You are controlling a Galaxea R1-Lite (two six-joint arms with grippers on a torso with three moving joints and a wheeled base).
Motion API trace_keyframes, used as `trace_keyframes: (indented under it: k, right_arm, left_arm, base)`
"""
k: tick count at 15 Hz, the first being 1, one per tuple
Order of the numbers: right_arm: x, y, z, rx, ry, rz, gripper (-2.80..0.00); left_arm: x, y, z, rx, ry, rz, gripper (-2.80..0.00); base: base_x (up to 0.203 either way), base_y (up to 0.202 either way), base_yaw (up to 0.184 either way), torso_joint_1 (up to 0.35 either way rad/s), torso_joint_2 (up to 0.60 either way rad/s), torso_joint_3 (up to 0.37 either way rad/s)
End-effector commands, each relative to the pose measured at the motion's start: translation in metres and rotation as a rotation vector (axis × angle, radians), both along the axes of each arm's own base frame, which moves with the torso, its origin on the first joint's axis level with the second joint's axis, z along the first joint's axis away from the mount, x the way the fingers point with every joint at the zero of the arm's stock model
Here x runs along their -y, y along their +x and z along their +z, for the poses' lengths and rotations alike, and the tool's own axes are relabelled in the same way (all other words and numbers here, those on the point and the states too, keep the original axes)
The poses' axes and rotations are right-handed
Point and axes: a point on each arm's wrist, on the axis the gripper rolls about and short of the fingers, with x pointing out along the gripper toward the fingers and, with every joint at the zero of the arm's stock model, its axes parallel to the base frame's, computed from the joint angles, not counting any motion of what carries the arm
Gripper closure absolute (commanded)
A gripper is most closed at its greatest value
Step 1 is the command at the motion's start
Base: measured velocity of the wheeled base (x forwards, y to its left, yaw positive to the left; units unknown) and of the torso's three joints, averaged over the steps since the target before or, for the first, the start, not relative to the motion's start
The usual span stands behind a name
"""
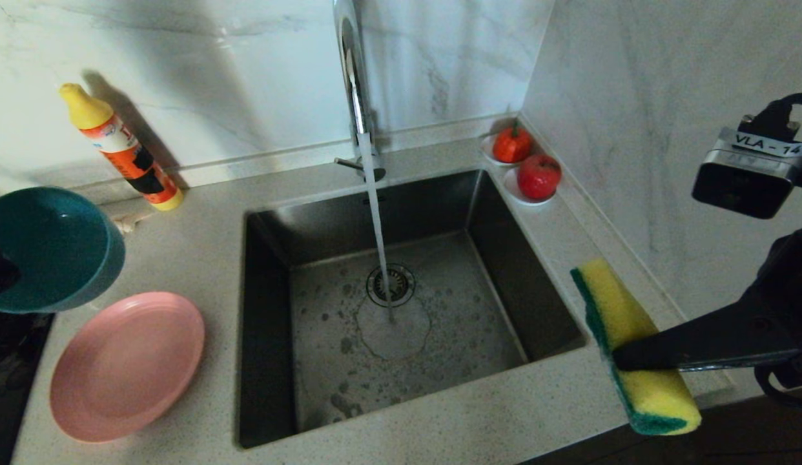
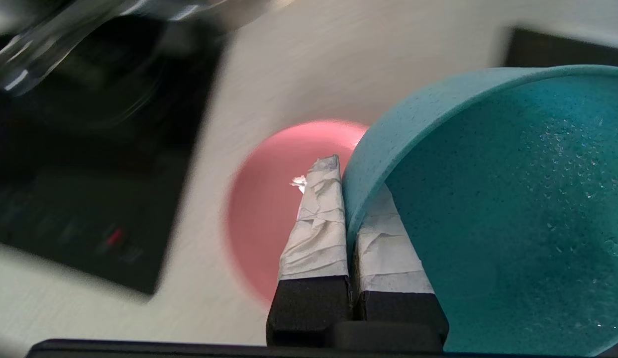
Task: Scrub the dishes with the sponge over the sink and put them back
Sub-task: Place the bowl on the table
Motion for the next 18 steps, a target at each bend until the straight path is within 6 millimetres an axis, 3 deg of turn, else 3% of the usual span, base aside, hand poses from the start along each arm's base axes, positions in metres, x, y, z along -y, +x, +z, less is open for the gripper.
trace_keyframes:
  k: [1,5,10,18]
  right_arm:
    - [0.000,0.000,0.000,-0.006,-0.001,0.000,0.00]
    - [0.000,0.002,-0.002,-0.011,-0.004,-0.001,0.00]
    - [-0.001,0.003,-0.003,-0.002,-0.009,0.003,0.00]
    - [0.000,0.003,-0.003,0.023,-0.015,0.010,0.00]
  left_arm:
    - [-0.019,-0.012,-0.007,-0.033,-0.032,0.103,0.00]
    - [-0.041,-0.025,-0.024,-0.076,-0.101,0.230,0.00]
    - [-0.063,-0.037,-0.060,-0.152,-0.173,0.376,0.00]
    - [-0.097,0.003,-0.069,-0.128,-0.284,0.477,0.00]
  base:
    - [0.000,0.000,0.000,0.000,0.00,0.000]
    - [0.000,0.000,0.000,0.000,0.00,0.000]
    - [0.000,0.000,0.000,0.000,0.00,0.000]
    - [0.000,0.000,0.000,0.000,0.00,0.000]
